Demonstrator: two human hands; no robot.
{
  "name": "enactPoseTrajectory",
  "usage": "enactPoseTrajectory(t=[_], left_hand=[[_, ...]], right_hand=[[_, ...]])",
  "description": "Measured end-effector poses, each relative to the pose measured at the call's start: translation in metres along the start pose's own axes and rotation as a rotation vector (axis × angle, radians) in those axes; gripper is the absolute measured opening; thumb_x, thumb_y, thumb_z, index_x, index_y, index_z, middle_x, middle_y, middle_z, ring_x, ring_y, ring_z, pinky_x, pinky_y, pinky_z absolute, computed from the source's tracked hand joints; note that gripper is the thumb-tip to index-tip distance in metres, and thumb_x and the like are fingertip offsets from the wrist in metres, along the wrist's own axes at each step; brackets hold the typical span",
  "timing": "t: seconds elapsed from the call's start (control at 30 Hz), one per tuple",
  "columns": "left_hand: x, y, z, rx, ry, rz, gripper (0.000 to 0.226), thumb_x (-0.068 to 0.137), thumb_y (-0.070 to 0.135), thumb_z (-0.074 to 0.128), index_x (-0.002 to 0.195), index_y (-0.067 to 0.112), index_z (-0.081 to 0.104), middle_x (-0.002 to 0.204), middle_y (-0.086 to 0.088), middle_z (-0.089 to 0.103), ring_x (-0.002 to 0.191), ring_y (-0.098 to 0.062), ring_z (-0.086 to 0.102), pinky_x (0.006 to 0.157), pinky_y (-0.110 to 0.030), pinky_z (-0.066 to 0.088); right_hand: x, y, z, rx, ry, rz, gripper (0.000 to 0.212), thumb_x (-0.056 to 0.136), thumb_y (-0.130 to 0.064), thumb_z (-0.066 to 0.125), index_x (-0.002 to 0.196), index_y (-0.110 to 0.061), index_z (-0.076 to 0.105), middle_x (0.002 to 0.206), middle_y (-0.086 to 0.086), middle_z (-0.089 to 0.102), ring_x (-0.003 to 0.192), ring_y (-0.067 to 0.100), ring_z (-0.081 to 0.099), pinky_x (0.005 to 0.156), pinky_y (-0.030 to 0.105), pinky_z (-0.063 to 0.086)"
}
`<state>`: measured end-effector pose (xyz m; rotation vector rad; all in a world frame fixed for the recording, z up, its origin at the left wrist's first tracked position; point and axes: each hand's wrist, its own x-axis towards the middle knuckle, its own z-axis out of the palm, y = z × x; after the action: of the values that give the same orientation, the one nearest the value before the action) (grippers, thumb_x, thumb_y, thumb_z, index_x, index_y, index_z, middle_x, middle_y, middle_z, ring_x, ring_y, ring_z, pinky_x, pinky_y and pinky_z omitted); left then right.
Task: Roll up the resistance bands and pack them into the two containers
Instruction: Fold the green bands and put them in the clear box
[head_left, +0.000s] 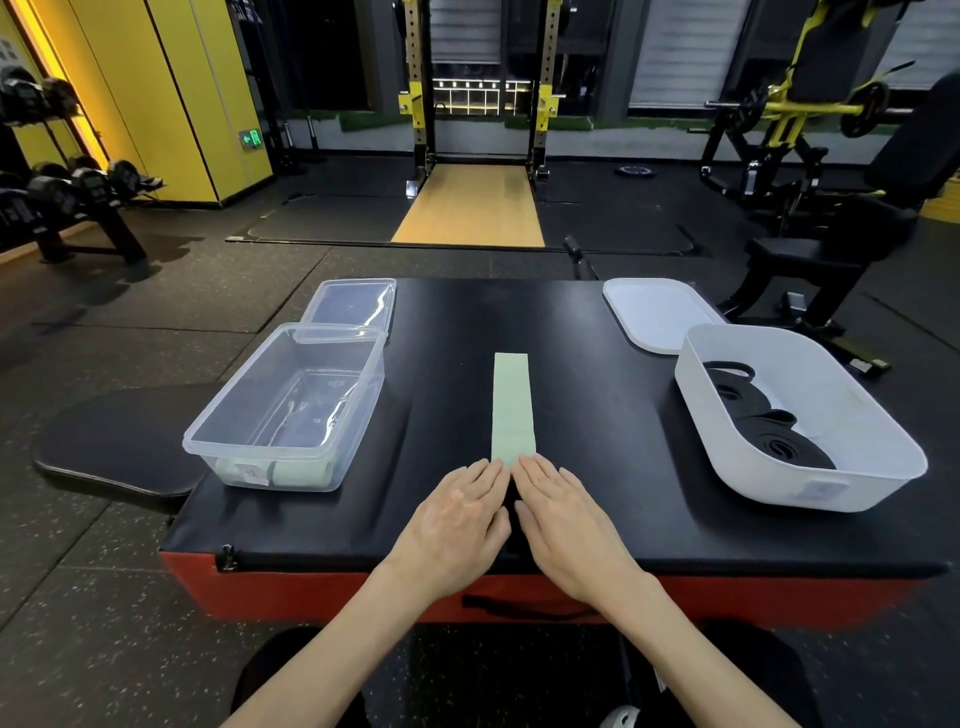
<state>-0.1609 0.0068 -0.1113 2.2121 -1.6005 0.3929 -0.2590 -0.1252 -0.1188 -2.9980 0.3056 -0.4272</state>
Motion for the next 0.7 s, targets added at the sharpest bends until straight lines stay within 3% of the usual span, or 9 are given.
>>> enactPoseTrajectory(t=[0.13,0.23,0.3,0.43,0.57,0.7], left_hand=[[0.0038,0.0014,0.002,0.058,-0.043,-0.031,0.047,0.088,0.024,0.038,0.121,0.0,0.062,0.117,-0.007,0.066,0.111,-0.018,0.06,0.107,-0.03,0.03],[0.0052,-0.0007,0.0042,0.083,-0.059,-0.038,0.048,0.088,0.025,0.036,0.123,0.001,0.06,0.121,-0.007,0.064,0.115,-0.02,0.058,0.107,-0.031,0.029],[0.0069,-0.0022,0.0039,0.096,-0.055,-0.033,0.049,0.087,0.024,0.035,0.123,0.002,0.06,0.121,-0.007,0.064,0.115,-0.021,0.058,0.106,-0.028,0.036],[0.0087,-0.0025,0.0032,0.121,-0.065,-0.012,0.05,0.085,0.024,0.034,0.12,0.002,0.062,0.119,-0.007,0.065,0.112,-0.02,0.061,0.1,-0.03,0.046],[0.0052,-0.0032,0.009,0.142,-0.07,-0.027,0.052,0.088,0.027,0.035,0.127,0.002,0.058,0.127,-0.009,0.061,0.117,-0.02,0.058,0.106,-0.028,0.037],[-0.0011,-0.0037,0.0073,0.103,-0.067,-0.056,0.052,0.092,0.028,0.033,0.134,0.004,0.051,0.138,-0.01,0.053,0.127,-0.019,0.05,0.11,-0.03,0.035]], right_hand=[[-0.0003,-0.003,-0.0014,0.03,-0.07,0.011,0.078,0.085,-0.043,-0.007,0.152,-0.012,0.016,0.159,0.002,0.015,0.146,0.013,0.008,0.116,0.028,0.008],[-0.0007,-0.0047,-0.0036,0.036,-0.097,0.03,0.079,0.084,-0.044,-0.012,0.153,-0.012,0.009,0.16,0.002,0.007,0.147,0.014,0.002,0.115,0.026,0.001],[-0.0002,-0.0054,-0.0036,0.009,-0.075,0.045,0.075,0.088,-0.042,-0.008,0.152,-0.01,0.015,0.159,0.005,0.012,0.147,0.016,0.008,0.115,0.028,0.004],[-0.003,-0.0075,0.001,-0.055,-0.034,0.08,0.061,0.101,-0.034,0.009,0.137,-0.004,0.048,0.142,0.01,0.048,0.132,0.021,0.044,0.105,0.033,0.034],[-0.0025,-0.0079,0.0027,-0.053,-0.031,0.083,0.054,0.095,-0.03,0.025,0.134,-0.003,0.052,0.138,0.01,0.052,0.13,0.021,0.047,0.103,0.033,0.037],[-0.0002,-0.0072,0.0009,-0.084,-0.042,0.072,0.053,0.094,-0.029,0.027,0.13,-0.004,0.056,0.135,0.009,0.056,0.127,0.02,0.05,0.1,0.033,0.041]])
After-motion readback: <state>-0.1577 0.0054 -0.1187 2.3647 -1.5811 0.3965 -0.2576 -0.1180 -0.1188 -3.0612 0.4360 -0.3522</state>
